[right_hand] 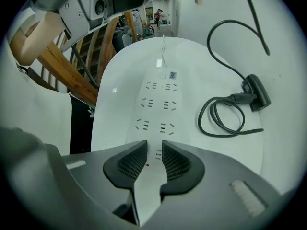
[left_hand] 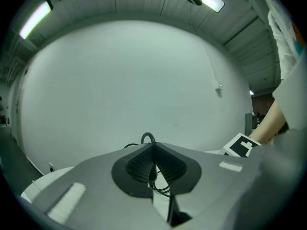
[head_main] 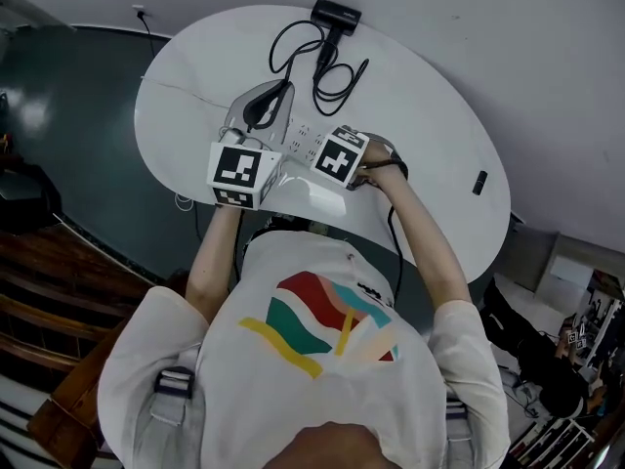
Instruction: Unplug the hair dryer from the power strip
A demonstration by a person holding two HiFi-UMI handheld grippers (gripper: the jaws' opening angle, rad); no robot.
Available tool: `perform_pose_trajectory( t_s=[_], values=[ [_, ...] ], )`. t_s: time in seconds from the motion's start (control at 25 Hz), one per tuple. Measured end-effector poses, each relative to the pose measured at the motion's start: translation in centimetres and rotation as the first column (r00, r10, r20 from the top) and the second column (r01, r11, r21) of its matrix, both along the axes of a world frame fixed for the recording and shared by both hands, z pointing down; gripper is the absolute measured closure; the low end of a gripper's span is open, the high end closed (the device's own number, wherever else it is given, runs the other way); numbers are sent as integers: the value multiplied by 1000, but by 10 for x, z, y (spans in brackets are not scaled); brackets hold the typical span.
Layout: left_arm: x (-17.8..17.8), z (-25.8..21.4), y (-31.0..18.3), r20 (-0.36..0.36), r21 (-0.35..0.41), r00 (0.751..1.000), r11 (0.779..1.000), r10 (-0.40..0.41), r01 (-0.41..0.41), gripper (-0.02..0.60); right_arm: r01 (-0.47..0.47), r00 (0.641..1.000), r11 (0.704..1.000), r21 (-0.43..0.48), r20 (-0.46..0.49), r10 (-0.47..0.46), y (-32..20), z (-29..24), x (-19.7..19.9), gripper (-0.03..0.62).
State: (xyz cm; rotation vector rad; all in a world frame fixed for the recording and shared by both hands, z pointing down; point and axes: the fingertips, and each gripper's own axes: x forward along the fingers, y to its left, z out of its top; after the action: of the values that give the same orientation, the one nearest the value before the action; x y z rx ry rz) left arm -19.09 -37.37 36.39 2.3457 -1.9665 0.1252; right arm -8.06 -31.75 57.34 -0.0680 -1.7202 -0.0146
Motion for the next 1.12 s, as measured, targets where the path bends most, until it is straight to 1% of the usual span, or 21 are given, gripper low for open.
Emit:
perform_pose_trajectory(
  t_s=[0.12,0.28,0.44,0.68,0.92,1.12],
  values=[
    [2,0,2,13,3,1000,1000,-6,6,569,5,1000,1000,-3,-4,-5,2,1,2,482],
    [4,-5,-4,23,9,1000,1000,8,-8,570,-4,1000,1000,-7,-3,4,1,-1,-1,482],
    [5,-2,-11,15,-6,1000,1000,20,-20,569,-19,1000,1000,-8,-1,19,1,0,-1,482],
    [-1,6,-25,-19,-32,999,999,33,-33,569,-36,999,999,-15,-1,36,-2,0,-2,482],
    [8,7,-33,8,-34,997,997,76,-76,569,-47,999,999,-16,-5,47,0,-1,-2,482],
    [3,24,-41,37,-86,996,993,83,-80,569,-57,998,998,-19,-5,57,0,-1,-2,482]
  ],
)
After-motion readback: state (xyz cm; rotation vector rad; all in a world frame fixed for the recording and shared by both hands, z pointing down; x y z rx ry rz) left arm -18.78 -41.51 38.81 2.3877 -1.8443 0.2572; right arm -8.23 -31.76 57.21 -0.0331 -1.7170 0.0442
